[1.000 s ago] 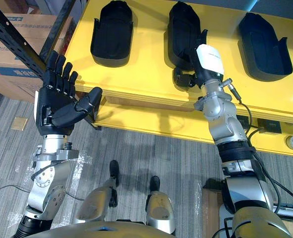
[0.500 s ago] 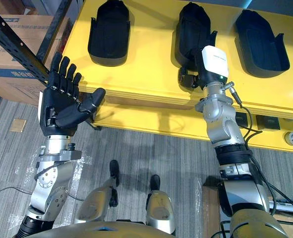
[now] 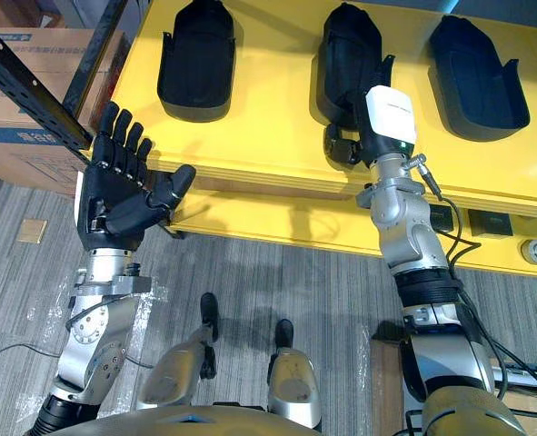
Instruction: Walk over and take three plastic housings, then place them on the shelf
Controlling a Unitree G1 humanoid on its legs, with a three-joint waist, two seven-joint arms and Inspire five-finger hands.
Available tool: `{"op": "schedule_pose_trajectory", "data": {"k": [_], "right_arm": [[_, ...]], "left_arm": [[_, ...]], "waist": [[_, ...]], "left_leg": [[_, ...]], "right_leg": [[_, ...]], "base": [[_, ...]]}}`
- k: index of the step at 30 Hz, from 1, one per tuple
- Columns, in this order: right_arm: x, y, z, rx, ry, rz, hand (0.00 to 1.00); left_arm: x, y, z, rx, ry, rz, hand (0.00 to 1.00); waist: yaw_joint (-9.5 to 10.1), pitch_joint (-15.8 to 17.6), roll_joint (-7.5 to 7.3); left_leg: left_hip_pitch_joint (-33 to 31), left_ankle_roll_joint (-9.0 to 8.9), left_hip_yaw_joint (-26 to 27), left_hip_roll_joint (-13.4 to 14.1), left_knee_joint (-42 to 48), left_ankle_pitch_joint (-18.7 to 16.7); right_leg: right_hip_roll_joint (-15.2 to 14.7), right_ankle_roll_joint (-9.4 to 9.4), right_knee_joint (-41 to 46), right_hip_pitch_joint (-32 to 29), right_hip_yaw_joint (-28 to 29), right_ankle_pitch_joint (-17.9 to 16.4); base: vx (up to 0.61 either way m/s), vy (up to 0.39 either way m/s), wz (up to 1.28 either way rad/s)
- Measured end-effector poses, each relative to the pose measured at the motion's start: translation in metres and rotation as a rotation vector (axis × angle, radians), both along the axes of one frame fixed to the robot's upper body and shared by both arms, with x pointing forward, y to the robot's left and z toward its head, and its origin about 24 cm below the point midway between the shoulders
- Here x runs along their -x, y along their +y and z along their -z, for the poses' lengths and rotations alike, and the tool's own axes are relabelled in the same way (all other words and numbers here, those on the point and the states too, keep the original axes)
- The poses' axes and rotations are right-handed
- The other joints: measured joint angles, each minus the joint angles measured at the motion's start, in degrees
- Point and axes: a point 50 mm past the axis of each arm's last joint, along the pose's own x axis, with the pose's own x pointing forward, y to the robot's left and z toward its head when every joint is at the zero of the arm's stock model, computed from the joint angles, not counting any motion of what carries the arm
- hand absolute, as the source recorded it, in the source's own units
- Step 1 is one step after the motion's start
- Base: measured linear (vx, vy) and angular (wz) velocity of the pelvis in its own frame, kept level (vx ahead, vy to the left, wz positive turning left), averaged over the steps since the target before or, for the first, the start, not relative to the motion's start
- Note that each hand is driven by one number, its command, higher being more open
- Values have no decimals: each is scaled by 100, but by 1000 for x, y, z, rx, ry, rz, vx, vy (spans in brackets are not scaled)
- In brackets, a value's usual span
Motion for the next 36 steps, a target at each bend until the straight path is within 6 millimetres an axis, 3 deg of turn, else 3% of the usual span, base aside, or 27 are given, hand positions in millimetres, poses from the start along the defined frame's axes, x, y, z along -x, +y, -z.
{"op": "schedule_pose_trajectory", "data": {"k": [16,17,30,36], "right_arm": [[-9,7,-7,66,-12,-21,0],[-9,7,-8,66,-12,-21,100],[-8,7,2,72,57,-27,100],[10,11,19,22,86,-47,100]], "left_arm": [[-5,-7,4,-70,13,34,100],[-5,-7,4,-70,10,34,100],[-6,-8,4,-70,11,38,100],[-5,-7,6,-65,21,30,100]], "waist": [[11,-17,9],[11,-18,9],[16,-78,60],[14,-104,88]], "left_leg": [[-36,3,-8,13,2,-10],[-36,3,-7,13,2,-10],[-17,10,-6,-3,1,-7],[96,5,4,-5,0,-13]], "right_leg": [[0,64,-102,22,43,49],[0,64,-102,22,43,49],[5,61,-59,25,34,46],[5,31,-50,125,30,22]], "base": [[0,0,-1],[0,0,0],[0,0,0],[0,0,0]]}}
